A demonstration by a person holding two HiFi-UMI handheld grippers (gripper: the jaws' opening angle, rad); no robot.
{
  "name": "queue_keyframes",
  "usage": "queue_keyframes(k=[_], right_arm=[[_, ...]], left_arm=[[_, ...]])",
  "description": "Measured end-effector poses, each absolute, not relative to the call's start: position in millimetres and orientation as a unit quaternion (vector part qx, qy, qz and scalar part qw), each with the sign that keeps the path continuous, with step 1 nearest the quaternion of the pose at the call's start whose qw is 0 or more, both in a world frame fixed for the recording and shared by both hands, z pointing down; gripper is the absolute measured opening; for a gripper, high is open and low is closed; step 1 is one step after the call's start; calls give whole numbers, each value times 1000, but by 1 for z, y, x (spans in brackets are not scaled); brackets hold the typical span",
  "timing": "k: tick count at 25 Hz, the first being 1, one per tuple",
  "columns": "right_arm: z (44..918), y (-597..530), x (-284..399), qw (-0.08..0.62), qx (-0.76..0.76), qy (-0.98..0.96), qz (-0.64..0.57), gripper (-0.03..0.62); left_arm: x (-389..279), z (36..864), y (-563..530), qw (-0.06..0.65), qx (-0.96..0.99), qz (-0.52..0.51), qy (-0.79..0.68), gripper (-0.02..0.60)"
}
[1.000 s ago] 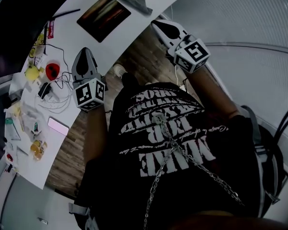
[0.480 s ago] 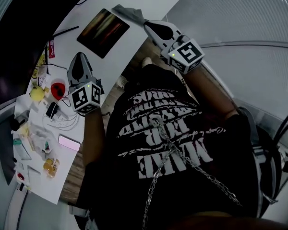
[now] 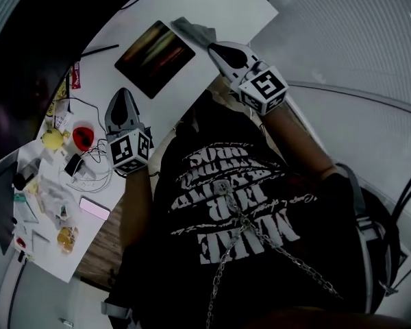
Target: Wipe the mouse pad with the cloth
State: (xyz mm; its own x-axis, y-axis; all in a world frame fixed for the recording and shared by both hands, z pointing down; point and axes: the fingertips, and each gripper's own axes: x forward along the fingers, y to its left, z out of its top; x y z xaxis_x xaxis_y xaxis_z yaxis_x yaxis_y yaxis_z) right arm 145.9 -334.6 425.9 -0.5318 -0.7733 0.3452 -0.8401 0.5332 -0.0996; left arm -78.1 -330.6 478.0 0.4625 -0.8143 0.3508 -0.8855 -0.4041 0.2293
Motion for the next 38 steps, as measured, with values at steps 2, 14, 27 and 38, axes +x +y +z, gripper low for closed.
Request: queue_keyframes(k=[2, 14, 27, 38], right_arm=[[445, -353, 154, 150, 457, -866, 138, 3], [603, -419, 174, 324, 316, -857, 248, 176], [692, -418, 194, 465, 236, -814, 255, 23], [621, -415, 21, 370, 124, -893, 224, 20]], left_arm=[[-72, 497, -338, 207, 825, 104, -515, 0], [-49, 576, -362, 283, 756, 160, -568, 0], [-44, 596, -355, 299, 703, 170, -622, 0], [-89, 577, -331, 282, 687, 148, -653, 0]])
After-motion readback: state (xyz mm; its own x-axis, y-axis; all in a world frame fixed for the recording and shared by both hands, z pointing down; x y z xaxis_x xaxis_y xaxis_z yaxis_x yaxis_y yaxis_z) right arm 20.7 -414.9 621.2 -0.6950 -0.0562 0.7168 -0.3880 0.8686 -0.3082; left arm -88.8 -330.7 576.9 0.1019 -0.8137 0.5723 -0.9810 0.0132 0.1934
